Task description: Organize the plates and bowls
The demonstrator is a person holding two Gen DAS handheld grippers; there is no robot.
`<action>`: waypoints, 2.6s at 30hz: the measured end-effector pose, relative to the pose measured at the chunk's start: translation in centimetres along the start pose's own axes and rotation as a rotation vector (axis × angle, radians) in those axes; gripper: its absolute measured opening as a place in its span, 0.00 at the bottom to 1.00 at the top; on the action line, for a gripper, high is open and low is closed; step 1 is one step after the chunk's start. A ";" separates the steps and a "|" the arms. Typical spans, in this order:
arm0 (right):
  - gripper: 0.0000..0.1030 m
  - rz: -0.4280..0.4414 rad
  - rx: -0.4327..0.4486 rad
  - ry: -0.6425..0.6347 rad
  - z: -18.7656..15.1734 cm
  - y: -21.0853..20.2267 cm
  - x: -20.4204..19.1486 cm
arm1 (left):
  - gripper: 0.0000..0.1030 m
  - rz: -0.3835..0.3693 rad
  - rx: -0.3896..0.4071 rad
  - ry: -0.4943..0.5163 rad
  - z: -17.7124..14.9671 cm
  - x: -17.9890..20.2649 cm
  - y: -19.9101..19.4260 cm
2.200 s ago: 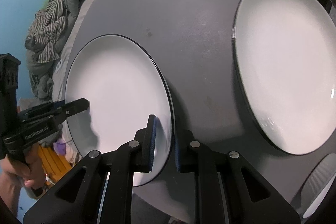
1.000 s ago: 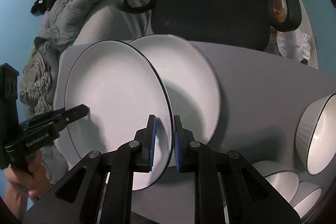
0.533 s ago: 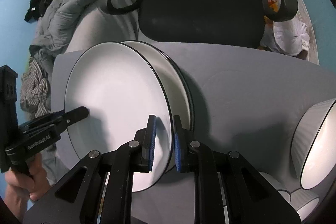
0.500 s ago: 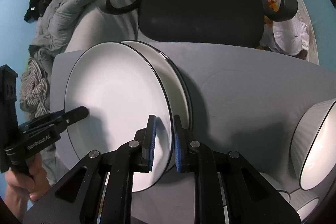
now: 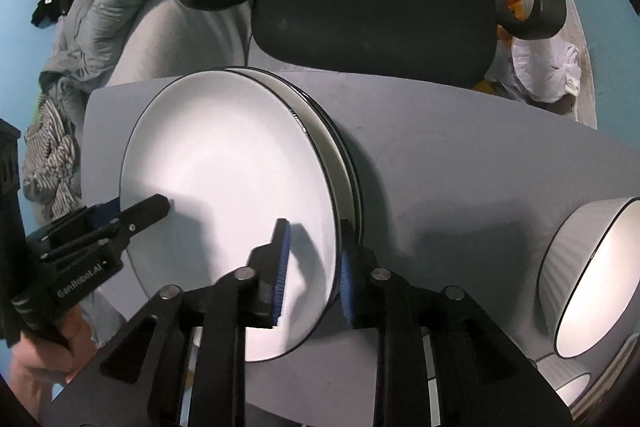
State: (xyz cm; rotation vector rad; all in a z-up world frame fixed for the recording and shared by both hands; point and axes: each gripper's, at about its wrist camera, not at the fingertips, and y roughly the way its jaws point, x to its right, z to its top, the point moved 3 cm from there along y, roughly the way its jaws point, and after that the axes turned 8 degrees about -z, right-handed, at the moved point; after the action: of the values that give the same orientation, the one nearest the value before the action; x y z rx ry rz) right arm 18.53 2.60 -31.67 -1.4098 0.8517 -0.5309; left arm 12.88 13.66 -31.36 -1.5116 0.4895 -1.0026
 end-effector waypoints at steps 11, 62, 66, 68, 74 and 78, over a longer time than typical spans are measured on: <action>0.47 -0.113 -0.034 -0.047 0.5 -1.2 -1.0 | 0.41 -0.011 0.016 0.015 -0.3 -0.3 -0.8; 0.70 -0.323 0.517 0.122 -12.0 -19.8 -2.1 | 0.79 -0.072 0.307 0.253 -11.0 3.9 -19.1; 0.70 -0.343 0.546 0.144 -12.9 -21.5 -1.9 | 0.79 -0.081 0.327 0.261 -11.5 4.0 -20.5; 0.70 -0.351 0.552 0.158 -13.2 -22.0 -1.8 | 0.79 -0.086 0.340 0.263 -11.6 4.0 -21.3; 0.70 -0.373 0.556 0.189 -14.4 -22.8 -1.6 | 0.80 -0.104 0.363 0.256 -11.6 4.0 -22.7; 0.70 -0.382 0.553 0.207 -15.3 -22.9 -1.5 | 0.80 -0.116 0.356 0.259 -11.4 3.9 -22.7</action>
State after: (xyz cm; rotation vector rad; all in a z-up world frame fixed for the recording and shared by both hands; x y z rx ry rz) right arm 9.44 -8.72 -8.17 -1.0116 0.5318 -1.1271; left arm 0.41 8.79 -9.36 -1.1083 0.3819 -1.3105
